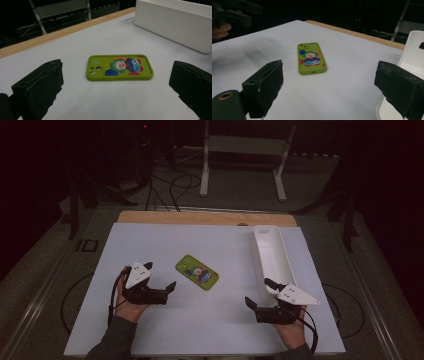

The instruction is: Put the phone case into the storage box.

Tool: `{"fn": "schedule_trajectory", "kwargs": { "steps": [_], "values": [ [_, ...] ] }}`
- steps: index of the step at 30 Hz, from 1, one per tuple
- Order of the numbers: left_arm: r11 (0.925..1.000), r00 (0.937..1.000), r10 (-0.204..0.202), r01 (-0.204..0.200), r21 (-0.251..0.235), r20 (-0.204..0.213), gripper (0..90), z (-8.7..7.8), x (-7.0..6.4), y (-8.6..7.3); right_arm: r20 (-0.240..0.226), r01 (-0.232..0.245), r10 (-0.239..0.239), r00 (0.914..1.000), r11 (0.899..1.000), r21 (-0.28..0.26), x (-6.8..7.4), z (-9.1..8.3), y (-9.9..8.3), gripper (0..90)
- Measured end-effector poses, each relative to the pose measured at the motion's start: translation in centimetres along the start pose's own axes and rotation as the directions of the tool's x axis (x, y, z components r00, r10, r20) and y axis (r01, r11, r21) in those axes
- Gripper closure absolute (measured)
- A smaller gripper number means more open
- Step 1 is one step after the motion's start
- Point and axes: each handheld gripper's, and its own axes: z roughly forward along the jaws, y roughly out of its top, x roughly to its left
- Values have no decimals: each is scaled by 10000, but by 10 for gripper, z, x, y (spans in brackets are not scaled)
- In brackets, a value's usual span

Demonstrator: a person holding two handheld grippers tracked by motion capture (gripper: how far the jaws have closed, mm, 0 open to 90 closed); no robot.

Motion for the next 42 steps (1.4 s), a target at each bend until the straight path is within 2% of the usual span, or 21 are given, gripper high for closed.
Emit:
{"fn": "schedule_trajectory", "kwargs": {
  "steps": [17, 22, 26, 42],
  "values": [
    [10000, 9998, 45, -45, -13, 198, 0, 24, -4, 11, 72, 32, -32, 10000, 10000, -39, -1, -1, 1, 83],
    [9998, 9997, 168, -169, 51, 192, 0, 33, -5, 16, 88, -2, 2, 10000, 10000, -39, -1, -1, 1, 83],
    [9999, 9997, 88, -89, 52, 226, 0, 41, -4, 19, 76, 16, -16, 10000, 10000, -43, -1, 0, 1, 83],
    [9985, 9990, 162, -183, 515, 419, 1, 70, -7, 26, 122, -28, 29, 9999, 10000, -92, -2, -1, 1, 83]
  ]
}}
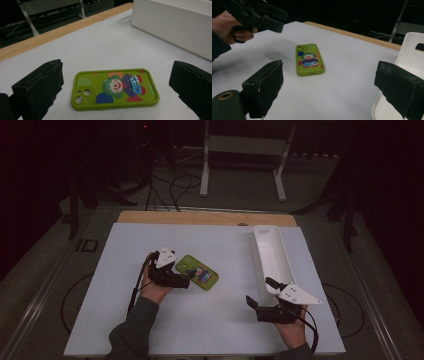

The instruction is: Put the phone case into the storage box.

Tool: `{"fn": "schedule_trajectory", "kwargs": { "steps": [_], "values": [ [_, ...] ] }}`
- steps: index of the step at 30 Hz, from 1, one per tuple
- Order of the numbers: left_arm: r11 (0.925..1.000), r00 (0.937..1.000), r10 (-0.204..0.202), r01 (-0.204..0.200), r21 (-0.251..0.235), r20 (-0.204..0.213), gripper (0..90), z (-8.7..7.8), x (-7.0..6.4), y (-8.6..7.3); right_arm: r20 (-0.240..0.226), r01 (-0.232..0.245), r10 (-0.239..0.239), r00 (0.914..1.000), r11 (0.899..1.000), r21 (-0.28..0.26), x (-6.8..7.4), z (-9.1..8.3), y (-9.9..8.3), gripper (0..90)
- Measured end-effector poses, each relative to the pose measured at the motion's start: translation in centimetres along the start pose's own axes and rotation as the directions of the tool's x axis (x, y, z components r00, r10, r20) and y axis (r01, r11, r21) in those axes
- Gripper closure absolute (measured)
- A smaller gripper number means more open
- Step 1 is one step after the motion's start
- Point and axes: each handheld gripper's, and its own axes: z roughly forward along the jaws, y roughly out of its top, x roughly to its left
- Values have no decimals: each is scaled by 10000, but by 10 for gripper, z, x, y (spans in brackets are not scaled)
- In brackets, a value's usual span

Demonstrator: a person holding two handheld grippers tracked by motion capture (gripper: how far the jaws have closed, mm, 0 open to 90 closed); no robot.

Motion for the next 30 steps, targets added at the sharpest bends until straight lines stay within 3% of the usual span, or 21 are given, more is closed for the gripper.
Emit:
{"fn": "schedule_trajectory", "kwargs": {
  "steps": [15, 30],
  "values": [
    [9974, 9996, -117, 97, 719, 272, 2, 31, -4, 3, -20, 0, 0, 10000, 10000, 17, 0, 1, 0, 83],
    [9922, 9992, -154, 107, 1238, 373, 31, 49, -6, 6, -3, -24, 24, 10000, 10000, -22, 0, 0, 0, 83]
  ]
}}
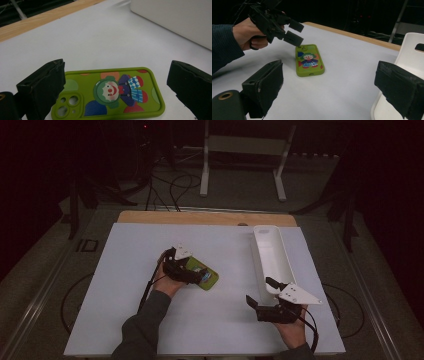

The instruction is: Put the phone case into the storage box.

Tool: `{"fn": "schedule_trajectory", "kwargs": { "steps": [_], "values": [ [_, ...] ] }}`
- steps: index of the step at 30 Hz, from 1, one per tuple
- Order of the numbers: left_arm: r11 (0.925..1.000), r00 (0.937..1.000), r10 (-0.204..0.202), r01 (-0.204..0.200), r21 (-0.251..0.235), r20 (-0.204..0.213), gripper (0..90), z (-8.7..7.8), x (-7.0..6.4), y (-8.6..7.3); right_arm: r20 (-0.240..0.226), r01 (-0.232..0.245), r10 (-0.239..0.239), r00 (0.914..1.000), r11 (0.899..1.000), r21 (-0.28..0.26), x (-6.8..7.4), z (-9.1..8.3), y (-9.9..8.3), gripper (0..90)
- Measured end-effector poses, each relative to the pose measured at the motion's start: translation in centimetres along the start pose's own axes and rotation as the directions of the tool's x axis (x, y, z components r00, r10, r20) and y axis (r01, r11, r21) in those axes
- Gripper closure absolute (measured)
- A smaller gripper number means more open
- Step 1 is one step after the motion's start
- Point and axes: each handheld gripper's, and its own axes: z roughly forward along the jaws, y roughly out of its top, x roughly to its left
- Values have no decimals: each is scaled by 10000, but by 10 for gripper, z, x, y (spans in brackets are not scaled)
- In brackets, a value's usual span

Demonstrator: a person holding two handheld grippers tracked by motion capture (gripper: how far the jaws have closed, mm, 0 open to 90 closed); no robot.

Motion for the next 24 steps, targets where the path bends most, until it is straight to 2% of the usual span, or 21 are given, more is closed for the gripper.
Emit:
{"fn": "schedule_trajectory", "kwargs": {
  "steps": [7, 18, 24],
  "values": [
    [9998, 10000, -26, 27, 206, -48, 48, 8, -2, 4, -26, 58, -58, 10000, 10000, 19, 1, 1, 0, 83],
    [9998, 9999, 3, -1, 183, -101, 87, 16, -11, 16, -24, 44, -44, 10000, 10000, -7, 1, 0, 0, 83],
    [9995, 9995, 64, -55, 317, -297, 157, 20, -14, 24, -57, 48, -48, 10000, 10000, -9, 2, 0, 1, 83]
  ]
}}
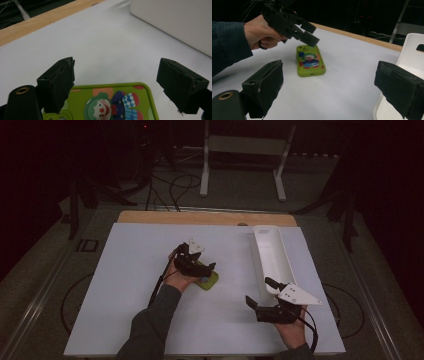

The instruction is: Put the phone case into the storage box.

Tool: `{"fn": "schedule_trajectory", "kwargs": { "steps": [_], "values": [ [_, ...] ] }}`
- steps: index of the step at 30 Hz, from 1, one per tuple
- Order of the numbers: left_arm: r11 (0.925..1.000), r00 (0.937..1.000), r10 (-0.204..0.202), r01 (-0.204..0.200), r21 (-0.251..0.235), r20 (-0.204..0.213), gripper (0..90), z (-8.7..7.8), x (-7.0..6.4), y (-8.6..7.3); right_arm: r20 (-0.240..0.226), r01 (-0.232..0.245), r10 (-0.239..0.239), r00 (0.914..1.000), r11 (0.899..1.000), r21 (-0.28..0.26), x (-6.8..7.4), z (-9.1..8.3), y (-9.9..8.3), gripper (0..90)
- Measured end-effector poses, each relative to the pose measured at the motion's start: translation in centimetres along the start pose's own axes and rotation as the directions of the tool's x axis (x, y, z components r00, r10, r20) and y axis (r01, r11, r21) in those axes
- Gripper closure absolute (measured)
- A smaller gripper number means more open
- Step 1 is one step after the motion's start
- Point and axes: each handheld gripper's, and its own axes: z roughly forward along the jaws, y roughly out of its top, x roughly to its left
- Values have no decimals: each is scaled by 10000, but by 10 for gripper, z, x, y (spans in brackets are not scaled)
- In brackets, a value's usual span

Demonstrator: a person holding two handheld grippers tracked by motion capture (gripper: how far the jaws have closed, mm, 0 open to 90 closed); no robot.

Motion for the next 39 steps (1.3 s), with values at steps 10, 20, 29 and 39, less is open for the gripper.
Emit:
{"fn": "schedule_trajectory", "kwargs": {
  "steps": [10, 20, 29, 39],
  "values": [
    [9992, 10000, -79, 78, 386, 48, 286, 15, -5, 3, 16, 24, -24, 10000, 10000, -22, -1, -1, 0, 83],
    [9978, 9986, -355, 332, 570, 397, 516, 23, -6, 7, 20, 10, -10, 10000, 10000, -17, 0, -1, 0, 83],
    [9962, 9976, -428, 385, 777, 550, 715, 30, -6, 4, 10, -2, 2, 10000, 10000, -12, 1, -1, 0, 84],
    [9941, 9957, -602, 536, 939, 697, 899, 36, -4, 1, 56, 12, -12, 10000, 10000, 8, 1, -1, 0, 84]
  ]
}}
